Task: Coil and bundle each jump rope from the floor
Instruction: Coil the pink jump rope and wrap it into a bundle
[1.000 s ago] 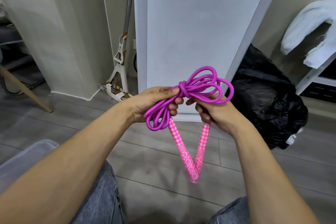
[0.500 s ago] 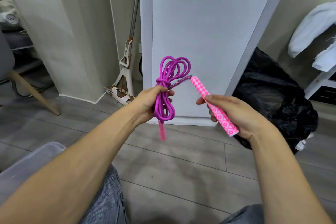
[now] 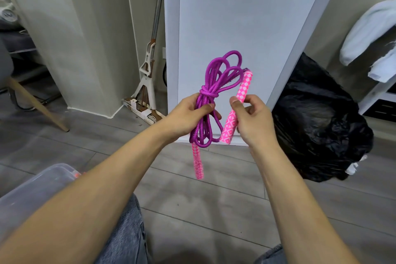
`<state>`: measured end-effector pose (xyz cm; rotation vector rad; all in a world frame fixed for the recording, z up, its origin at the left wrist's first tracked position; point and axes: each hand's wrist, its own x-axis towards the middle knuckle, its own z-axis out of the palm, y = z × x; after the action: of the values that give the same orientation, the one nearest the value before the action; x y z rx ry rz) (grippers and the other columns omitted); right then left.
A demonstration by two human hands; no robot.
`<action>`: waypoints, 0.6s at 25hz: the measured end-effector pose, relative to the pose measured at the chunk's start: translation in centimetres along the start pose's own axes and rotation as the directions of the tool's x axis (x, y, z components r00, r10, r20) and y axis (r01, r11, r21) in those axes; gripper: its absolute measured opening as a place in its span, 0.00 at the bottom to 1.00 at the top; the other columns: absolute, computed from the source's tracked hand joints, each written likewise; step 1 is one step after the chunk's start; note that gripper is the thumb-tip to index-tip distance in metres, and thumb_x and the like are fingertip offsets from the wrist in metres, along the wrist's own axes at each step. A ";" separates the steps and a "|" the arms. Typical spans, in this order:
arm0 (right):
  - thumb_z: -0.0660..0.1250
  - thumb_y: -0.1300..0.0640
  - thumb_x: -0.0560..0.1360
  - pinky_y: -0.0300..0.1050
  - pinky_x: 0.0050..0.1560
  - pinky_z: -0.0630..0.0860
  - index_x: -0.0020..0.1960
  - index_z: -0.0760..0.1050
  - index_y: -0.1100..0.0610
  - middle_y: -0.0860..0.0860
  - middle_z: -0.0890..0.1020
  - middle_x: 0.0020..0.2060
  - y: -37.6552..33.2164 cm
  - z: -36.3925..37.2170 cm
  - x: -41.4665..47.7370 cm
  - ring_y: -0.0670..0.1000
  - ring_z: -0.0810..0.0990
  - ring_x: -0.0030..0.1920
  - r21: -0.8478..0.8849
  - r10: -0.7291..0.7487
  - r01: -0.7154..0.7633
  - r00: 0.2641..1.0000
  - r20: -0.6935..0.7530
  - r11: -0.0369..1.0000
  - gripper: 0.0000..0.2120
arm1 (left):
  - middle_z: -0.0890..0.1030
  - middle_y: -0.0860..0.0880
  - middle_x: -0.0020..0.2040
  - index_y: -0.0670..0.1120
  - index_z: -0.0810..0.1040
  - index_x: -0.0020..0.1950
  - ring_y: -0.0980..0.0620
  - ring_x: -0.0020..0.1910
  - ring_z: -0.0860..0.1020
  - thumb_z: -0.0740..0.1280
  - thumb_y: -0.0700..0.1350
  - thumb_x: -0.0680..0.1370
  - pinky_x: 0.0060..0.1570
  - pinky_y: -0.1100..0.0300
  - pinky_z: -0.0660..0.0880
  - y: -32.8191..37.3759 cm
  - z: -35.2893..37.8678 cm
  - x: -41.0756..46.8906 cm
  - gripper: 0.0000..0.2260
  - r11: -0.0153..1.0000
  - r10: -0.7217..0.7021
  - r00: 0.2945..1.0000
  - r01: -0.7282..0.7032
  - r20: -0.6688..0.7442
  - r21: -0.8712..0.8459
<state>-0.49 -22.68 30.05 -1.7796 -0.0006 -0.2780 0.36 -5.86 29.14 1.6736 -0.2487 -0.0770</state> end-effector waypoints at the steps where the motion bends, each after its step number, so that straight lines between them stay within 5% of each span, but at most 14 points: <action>1: 0.67 0.50 0.80 0.36 0.29 0.67 0.50 0.76 0.56 0.49 0.74 0.27 0.0 -0.2 0.1 0.42 0.69 0.23 -0.075 -0.048 0.045 0.998 -0.046 0.996 0.08 | 0.86 0.47 0.45 0.43 0.75 0.57 0.51 0.48 0.83 0.61 0.42 0.84 0.50 0.57 0.77 0.1 -0.2 -0.1 0.05 0.999 0.011 1.000 -0.012 0.013 0.030; 3: 0.66 0.50 0.80 0.35 0.28 0.67 0.50 0.75 0.54 0.50 0.73 0.28 0.1 -0.6 0.1 0.42 0.70 0.24 -0.144 -0.119 0.103 0.987 -0.111 0.984 0.07 | 0.86 0.47 0.44 0.44 0.75 0.54 0.51 0.45 0.81 0.61 0.42 0.84 0.45 0.56 0.76 0.3 -0.4 -0.3 0.04 0.998 0.017 0.998 -0.020 0.056 0.051; 6: 0.66 0.49 0.80 0.47 0.36 0.74 0.46 0.72 0.52 0.53 0.77 0.30 0.1 -0.9 0.5 0.50 0.76 0.30 -0.051 -0.093 0.086 0.987 -0.131 0.995 0.08 | 0.85 0.47 0.43 0.43 0.75 0.55 0.50 0.43 0.79 0.61 0.41 0.84 0.45 0.55 0.75 0.2 -0.1 -0.6 0.04 0.998 -0.046 0.997 0.048 0.057 -0.038; 9: 0.66 0.52 0.80 0.51 0.36 0.75 0.47 0.73 0.54 0.50 0.78 0.25 0.2 -0.7 0.3 0.52 0.77 0.29 0.037 0.014 -0.011 0.997 -0.071 0.999 0.06 | 0.85 0.46 0.43 0.43 0.75 0.55 0.43 0.45 0.77 0.61 0.41 0.84 0.48 0.49 0.72 0.1 0.0 -0.5 0.04 0.982 -0.113 0.993 0.116 0.028 -0.151; 15: 0.65 0.57 0.80 0.42 0.29 0.74 0.42 0.71 0.58 0.48 0.71 0.20 -0.3 -0.3 0.4 0.48 0.75 0.22 0.422 0.356 -0.319 0.935 -0.009 0.849 0.09 | 0.85 0.47 0.40 0.38 0.74 0.56 0.43 0.39 0.76 0.60 0.41 0.84 0.38 0.57 0.75 0.6 0.5 -0.5 0.07 0.955 -0.135 0.990 0.121 -0.035 -0.269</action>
<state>-0.24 -22.91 30.50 -1.3107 0.2959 -0.0878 -0.26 -6.32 29.64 1.4194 -0.0846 -0.1568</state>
